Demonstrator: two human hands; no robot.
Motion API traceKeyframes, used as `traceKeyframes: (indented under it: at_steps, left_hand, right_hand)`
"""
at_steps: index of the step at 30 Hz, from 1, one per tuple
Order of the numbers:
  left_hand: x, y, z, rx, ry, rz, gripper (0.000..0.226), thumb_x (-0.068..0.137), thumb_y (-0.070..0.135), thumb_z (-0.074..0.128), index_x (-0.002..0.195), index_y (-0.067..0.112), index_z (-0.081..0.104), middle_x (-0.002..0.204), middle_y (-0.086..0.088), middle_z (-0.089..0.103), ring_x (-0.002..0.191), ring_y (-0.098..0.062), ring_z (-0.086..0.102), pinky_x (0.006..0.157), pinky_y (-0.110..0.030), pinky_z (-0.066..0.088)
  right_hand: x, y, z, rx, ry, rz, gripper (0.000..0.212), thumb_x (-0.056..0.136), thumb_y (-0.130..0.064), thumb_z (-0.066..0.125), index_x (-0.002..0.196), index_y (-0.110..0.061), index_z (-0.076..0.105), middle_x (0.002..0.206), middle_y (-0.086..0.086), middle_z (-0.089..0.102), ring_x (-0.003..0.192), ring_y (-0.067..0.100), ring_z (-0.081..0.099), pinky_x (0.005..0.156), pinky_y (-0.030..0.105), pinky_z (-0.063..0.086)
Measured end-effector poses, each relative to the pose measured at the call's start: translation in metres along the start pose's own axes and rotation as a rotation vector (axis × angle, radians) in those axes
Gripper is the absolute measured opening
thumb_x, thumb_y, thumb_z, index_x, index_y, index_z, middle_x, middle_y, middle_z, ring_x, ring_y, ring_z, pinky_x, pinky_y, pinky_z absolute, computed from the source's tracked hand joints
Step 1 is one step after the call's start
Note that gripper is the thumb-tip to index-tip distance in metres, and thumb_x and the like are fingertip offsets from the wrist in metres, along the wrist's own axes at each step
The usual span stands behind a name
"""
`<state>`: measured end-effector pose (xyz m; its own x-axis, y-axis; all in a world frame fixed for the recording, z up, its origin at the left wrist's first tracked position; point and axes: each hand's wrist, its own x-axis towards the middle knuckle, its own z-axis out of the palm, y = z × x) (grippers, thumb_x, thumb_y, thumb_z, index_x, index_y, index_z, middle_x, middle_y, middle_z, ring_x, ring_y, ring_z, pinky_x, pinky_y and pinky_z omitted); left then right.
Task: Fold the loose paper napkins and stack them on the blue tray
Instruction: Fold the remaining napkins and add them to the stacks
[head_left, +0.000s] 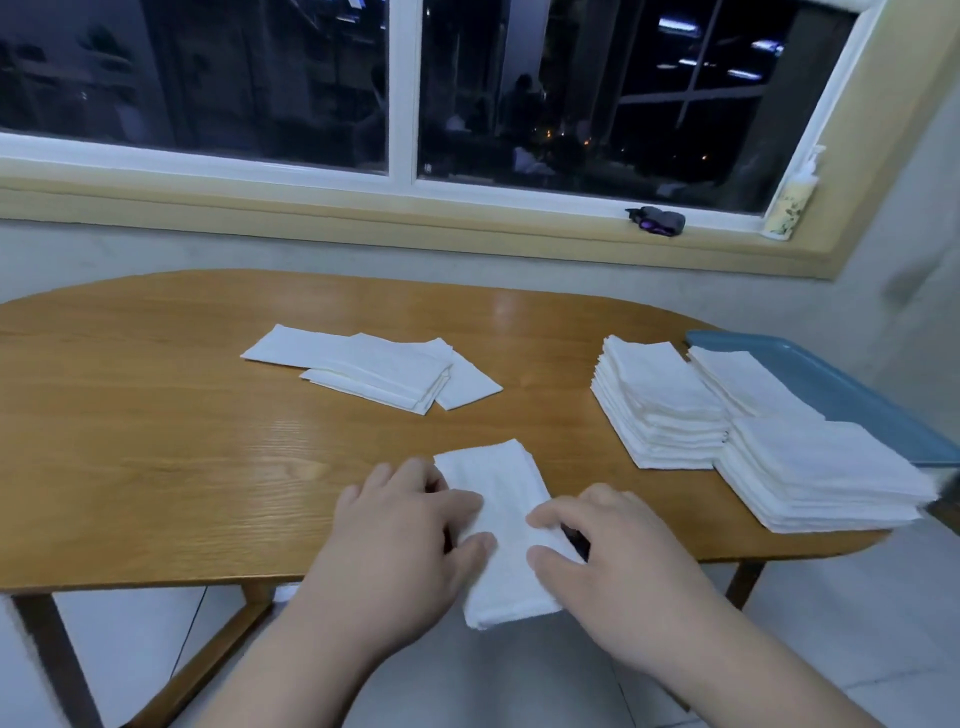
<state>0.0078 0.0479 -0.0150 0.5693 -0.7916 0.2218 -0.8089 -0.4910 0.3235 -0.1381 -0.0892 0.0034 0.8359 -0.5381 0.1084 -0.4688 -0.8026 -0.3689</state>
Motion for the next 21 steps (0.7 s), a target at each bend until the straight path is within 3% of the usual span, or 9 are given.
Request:
traceKeyframes:
  at_steps: [3,6,10,12,15,16,19,21]
  left_hand:
    - [-0.001,0.002,0.001,-0.043,-0.037,0.012,0.06,0.068,0.075,0.021,0.104,0.046,0.059,0.104,0.022,0.041,0.104,-0.006,0.034,0.092,-0.03,0.026]
    - [-0.002,0.004,0.001,-0.091,-0.07,0.032,0.065,0.065,0.078,0.024,0.116,0.058,0.058,0.109,0.027,0.042,0.107,-0.001,0.032,0.098,-0.031,0.025]
    - [-0.004,0.012,0.002,-0.146,-0.119,0.085,0.059,0.066,0.078,0.031,0.116,0.061,0.058,0.11,0.032,0.044,0.11,0.002,0.033,0.101,-0.032,0.026]
    - [-0.007,0.018,0.002,-0.191,-0.146,0.108,0.051,0.068,0.078,0.034,0.11,0.063,0.059,0.112,0.034,0.044,0.112,0.003,0.034,0.101,-0.031,0.027]
    - [-0.01,0.031,0.007,-0.304,-0.145,0.108,0.034,0.07,0.077,0.039,0.098,0.071,0.056,0.117,0.036,0.043,0.116,0.005,0.037,0.102,-0.031,0.03]
    - [-0.009,0.036,0.008,-0.366,-0.13,0.099,0.031,0.071,0.077,0.043,0.099,0.074,0.054,0.12,0.036,0.043,0.118,0.006,0.037,0.103,-0.031,0.032]
    - [-0.003,0.063,0.007,-0.507,-0.153,0.101,0.028,0.08,0.074,0.054,0.107,0.08,0.045,0.123,0.037,0.045,0.118,0.01,0.042,0.102,-0.024,0.035]
    - [0.009,0.091,0.004,-0.688,-0.193,0.096,0.035,0.084,0.057,0.061,0.113,0.073,0.048,0.115,0.037,0.057,0.111,0.011,0.052,0.093,-0.014,0.039]
  right_hand:
    - [-0.017,0.007,-0.013,0.148,-0.058,0.087,0.039,0.093,-0.053,0.05,0.133,-0.054,0.051,0.083,-0.011,0.059,0.082,0.002,0.053,0.071,0.017,0.045]
    - [-0.023,0.014,-0.016,0.223,-0.137,0.185,0.045,0.093,-0.057,0.051,0.137,-0.061,0.042,0.076,-0.016,0.062,0.072,-0.001,0.056,0.061,0.015,0.042]
    - [-0.021,0.016,-0.006,0.591,-0.174,0.267,0.055,0.085,-0.041,0.064,0.138,-0.046,0.051,0.079,-0.011,0.07,0.071,0.011,0.066,0.079,0.039,0.058]
    - [-0.02,0.019,-0.006,0.645,-0.125,0.275,0.048,0.087,-0.026,0.065,0.131,-0.041,0.059,0.099,-0.017,0.074,0.08,0.006,0.069,0.079,0.028,0.057]
    - [-0.025,0.029,-0.014,0.73,-0.054,0.265,0.04,0.088,-0.008,0.063,0.112,-0.038,0.071,0.085,-0.021,0.073,0.065,-0.001,0.061,0.06,0.015,0.045]
    - [-0.026,0.035,-0.018,0.753,-0.025,0.271,0.039,0.088,-0.005,0.062,0.107,-0.037,0.073,0.087,-0.02,0.072,0.066,-0.003,0.063,0.061,0.013,0.045]
    - [-0.029,0.051,-0.041,0.802,0.046,0.249,0.043,0.087,0.0,0.061,0.097,-0.04,0.075,0.1,-0.02,0.073,0.09,-0.001,0.068,0.074,0.019,0.052]
    - [-0.027,0.066,-0.06,0.832,0.069,0.211,0.051,0.087,0.003,0.059,0.096,-0.045,0.074,0.102,-0.017,0.074,0.094,0.006,0.069,0.079,0.028,0.055]
